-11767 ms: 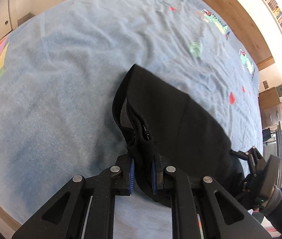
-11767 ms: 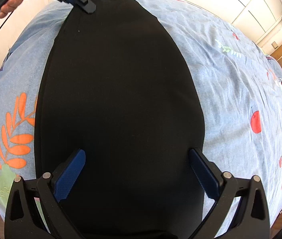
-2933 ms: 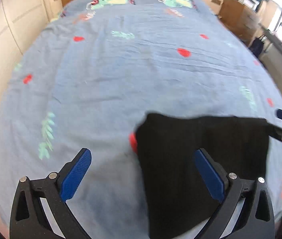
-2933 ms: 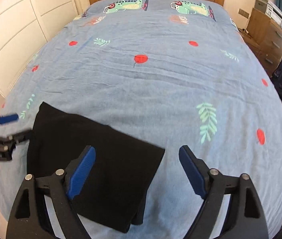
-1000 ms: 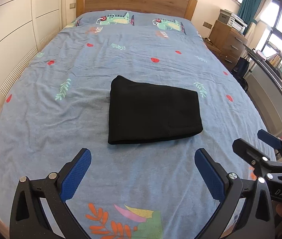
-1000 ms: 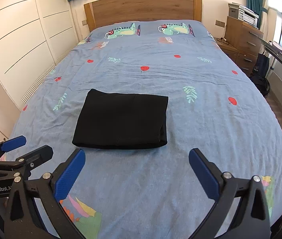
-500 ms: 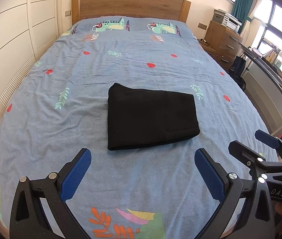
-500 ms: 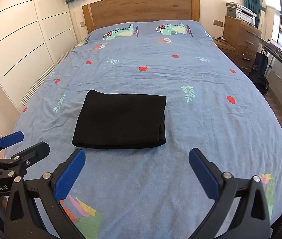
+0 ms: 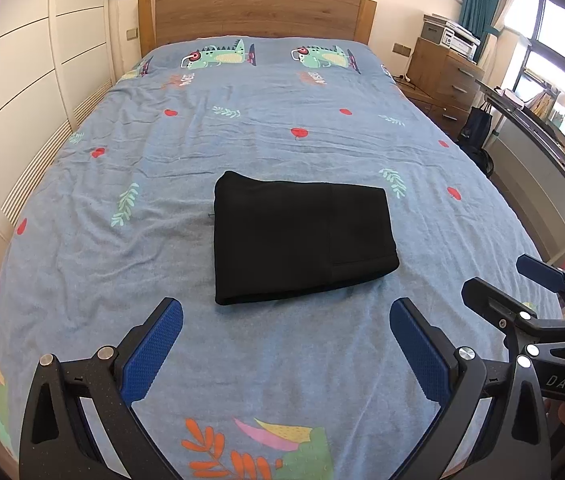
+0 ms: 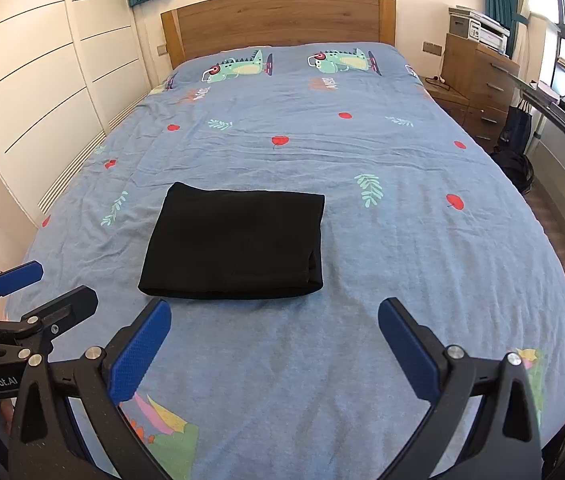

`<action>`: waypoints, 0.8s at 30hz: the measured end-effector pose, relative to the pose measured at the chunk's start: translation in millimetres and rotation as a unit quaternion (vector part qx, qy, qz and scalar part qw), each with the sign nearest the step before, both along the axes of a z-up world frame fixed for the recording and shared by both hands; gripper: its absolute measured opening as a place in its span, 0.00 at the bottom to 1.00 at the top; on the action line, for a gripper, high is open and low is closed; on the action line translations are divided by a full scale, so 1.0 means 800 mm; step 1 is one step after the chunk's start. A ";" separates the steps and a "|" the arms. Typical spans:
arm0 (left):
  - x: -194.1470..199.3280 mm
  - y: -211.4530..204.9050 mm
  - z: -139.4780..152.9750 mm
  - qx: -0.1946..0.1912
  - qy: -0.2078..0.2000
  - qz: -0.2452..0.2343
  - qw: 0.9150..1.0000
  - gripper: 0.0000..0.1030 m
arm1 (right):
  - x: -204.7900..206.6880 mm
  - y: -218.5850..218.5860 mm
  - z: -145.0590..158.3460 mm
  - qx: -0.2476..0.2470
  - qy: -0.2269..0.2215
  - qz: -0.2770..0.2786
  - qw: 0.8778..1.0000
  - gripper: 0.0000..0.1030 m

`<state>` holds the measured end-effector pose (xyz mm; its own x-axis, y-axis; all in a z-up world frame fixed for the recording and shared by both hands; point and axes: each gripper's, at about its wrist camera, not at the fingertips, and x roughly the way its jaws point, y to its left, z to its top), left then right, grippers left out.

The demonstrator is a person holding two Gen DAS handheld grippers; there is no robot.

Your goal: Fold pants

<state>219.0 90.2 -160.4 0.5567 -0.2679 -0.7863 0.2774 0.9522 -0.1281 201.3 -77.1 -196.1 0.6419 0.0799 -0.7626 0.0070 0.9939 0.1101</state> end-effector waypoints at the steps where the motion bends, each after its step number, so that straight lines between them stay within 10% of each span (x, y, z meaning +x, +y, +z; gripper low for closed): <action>1: 0.000 0.000 0.000 -0.001 0.000 -0.001 1.000 0.99 | 0.000 0.000 0.000 0.001 0.000 0.000 1.000 1.00; 24: 0.000 -0.003 0.000 0.012 -0.013 0.001 1.000 0.99 | -0.003 0.003 0.009 -0.002 -0.004 0.005 1.000 1.00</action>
<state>219.2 87.6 -160.0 0.5774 -0.2482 -0.7778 0.2778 0.9556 -0.0988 199.3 -74.7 -188.8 0.6477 0.0826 -0.7574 -0.0030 0.9944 0.1059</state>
